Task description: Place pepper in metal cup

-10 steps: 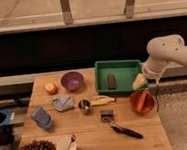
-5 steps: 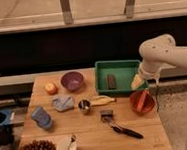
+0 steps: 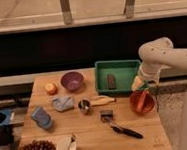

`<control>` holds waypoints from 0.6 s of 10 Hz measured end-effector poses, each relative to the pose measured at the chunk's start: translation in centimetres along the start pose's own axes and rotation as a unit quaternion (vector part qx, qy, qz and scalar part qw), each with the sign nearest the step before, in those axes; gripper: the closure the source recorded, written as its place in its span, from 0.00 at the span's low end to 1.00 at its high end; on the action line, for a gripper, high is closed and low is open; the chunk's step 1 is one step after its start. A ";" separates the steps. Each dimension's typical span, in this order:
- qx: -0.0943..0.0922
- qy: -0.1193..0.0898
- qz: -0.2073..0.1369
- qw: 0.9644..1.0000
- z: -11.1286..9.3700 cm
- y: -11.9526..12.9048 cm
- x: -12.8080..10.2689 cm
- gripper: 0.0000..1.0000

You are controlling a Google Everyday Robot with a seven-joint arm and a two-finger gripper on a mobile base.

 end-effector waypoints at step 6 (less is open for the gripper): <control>-0.011 0.031 0.009 0.999 4.5 0.0 -0.3 0.20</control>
